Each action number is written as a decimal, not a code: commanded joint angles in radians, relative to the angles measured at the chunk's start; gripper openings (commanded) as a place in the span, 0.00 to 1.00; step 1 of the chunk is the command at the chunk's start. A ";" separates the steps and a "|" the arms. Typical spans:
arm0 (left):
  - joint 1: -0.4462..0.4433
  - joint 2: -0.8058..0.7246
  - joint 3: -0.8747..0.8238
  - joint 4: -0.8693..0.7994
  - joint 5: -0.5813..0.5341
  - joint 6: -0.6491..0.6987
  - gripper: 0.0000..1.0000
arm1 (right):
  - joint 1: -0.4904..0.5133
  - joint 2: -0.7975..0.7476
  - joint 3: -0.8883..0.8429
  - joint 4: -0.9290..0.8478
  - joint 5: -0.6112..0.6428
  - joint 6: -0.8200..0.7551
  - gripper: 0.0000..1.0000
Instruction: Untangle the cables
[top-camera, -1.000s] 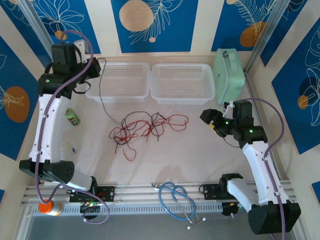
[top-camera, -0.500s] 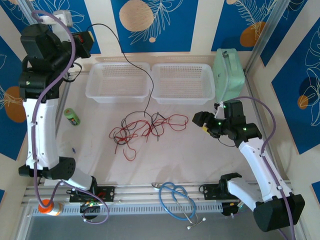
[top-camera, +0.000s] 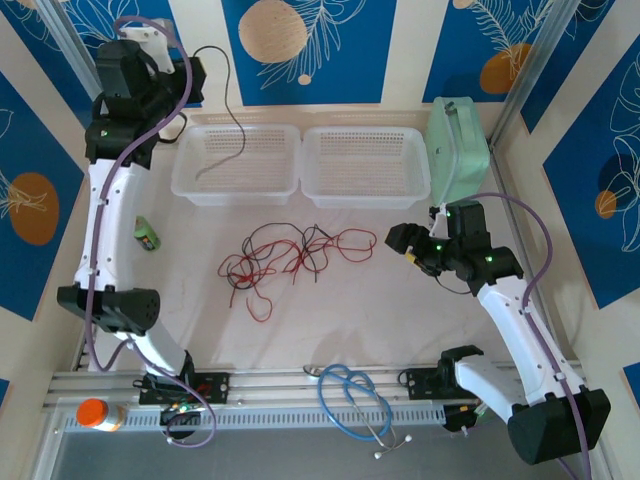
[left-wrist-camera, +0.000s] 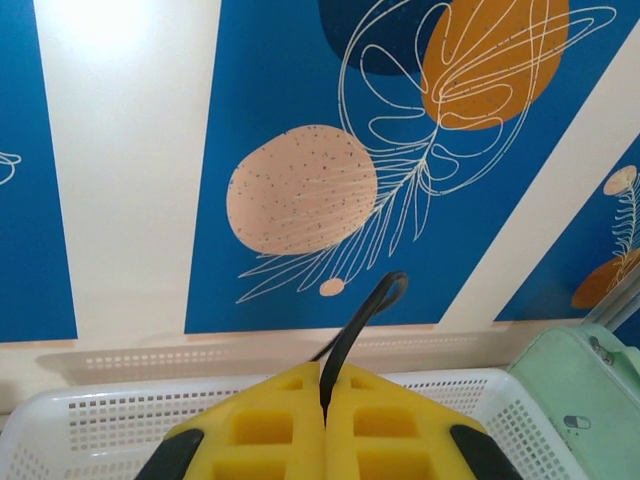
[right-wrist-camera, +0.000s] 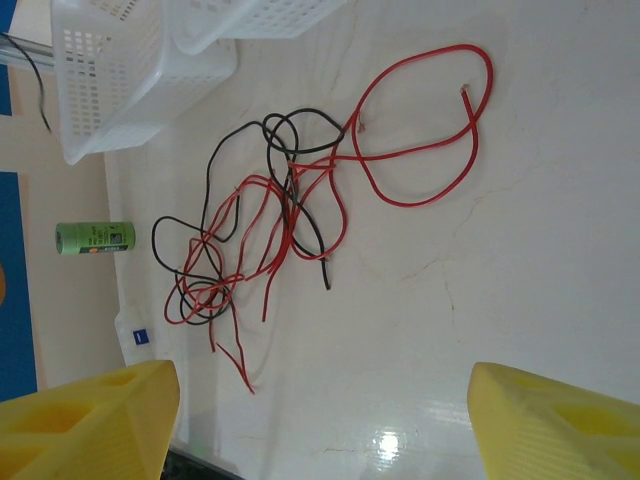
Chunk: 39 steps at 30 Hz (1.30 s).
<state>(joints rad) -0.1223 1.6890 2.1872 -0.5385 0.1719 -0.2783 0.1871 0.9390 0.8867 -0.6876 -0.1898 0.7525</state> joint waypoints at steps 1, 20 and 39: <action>0.006 0.016 0.040 0.081 -0.030 0.030 0.00 | 0.002 -0.008 -0.025 0.008 0.000 0.011 0.76; 0.009 0.197 -0.467 0.426 -0.171 0.057 0.00 | 0.088 -0.012 -0.120 0.029 0.034 0.067 0.76; -0.006 0.060 -0.159 0.086 0.086 0.048 0.00 | 0.107 0.021 -0.068 0.011 0.067 0.063 0.76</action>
<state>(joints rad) -0.1200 1.8645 1.9038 -0.3622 0.1192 -0.2230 0.2890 0.9577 0.7853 -0.6575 -0.1318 0.8158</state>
